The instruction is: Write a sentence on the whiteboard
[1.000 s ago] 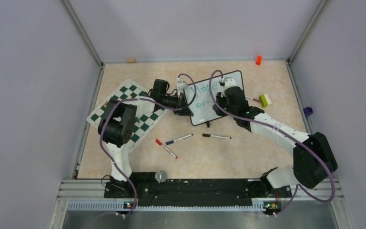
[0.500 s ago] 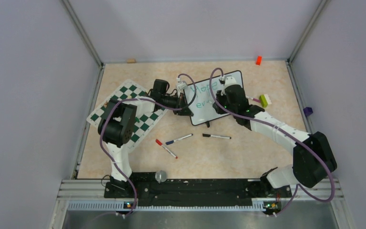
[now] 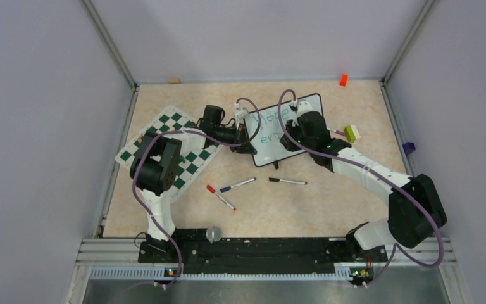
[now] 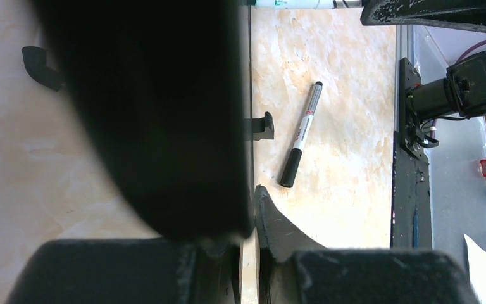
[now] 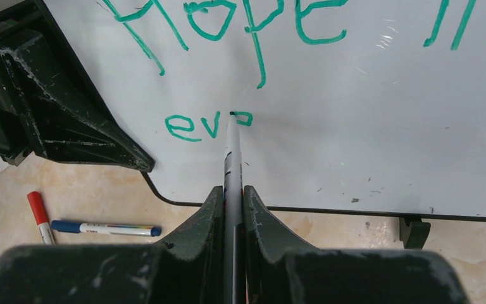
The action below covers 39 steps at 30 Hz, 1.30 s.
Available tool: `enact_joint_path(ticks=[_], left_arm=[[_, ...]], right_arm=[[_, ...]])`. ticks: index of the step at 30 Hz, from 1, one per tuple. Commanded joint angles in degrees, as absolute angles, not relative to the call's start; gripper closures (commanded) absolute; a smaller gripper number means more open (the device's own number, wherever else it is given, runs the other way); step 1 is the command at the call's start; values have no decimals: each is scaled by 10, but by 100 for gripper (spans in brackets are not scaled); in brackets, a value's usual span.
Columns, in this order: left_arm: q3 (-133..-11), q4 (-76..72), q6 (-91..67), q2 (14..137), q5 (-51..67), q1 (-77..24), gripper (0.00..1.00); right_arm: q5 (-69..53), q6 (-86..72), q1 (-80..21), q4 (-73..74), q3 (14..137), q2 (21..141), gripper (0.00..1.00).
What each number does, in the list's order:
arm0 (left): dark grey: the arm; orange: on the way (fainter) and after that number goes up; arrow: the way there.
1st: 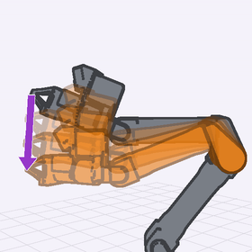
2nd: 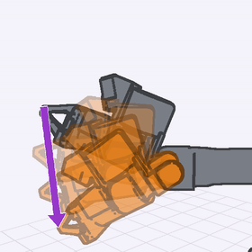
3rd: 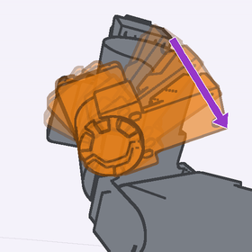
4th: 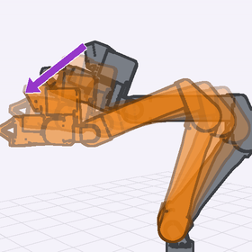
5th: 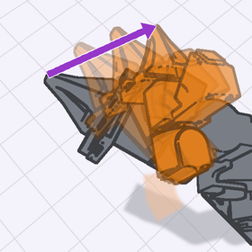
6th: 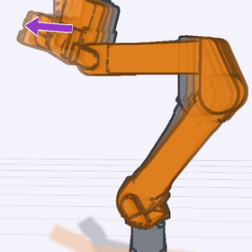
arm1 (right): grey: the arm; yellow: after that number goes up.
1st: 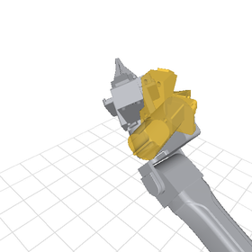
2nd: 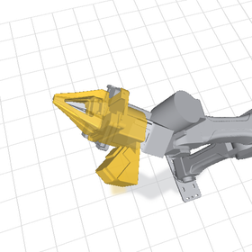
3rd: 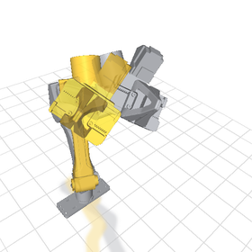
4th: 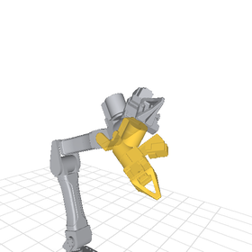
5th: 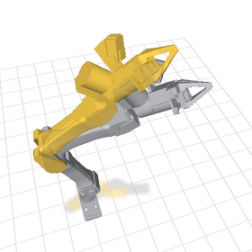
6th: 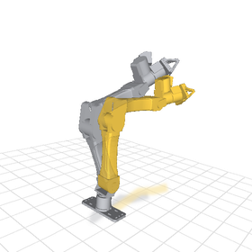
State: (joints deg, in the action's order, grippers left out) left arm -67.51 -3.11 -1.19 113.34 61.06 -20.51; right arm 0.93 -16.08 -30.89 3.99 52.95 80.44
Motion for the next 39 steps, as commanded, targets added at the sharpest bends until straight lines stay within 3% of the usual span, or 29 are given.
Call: enact_joint_path(ticks=[1,13,20,39], left_arm=[[-677,-18,17,1128,614,-218,100],[-678,-19,17,1128,614,-218,100],[-677,-18,17,1128,613,-218,100],[-676,-18,17,1128,613,-218,100]], right_arm=[[-12,-159,-306,13,534,809,100],[10,-161,-305,30,487,786,100],[59,-159,-305,46,507,786,100],[48,-145,-299,56,541,734,100]])
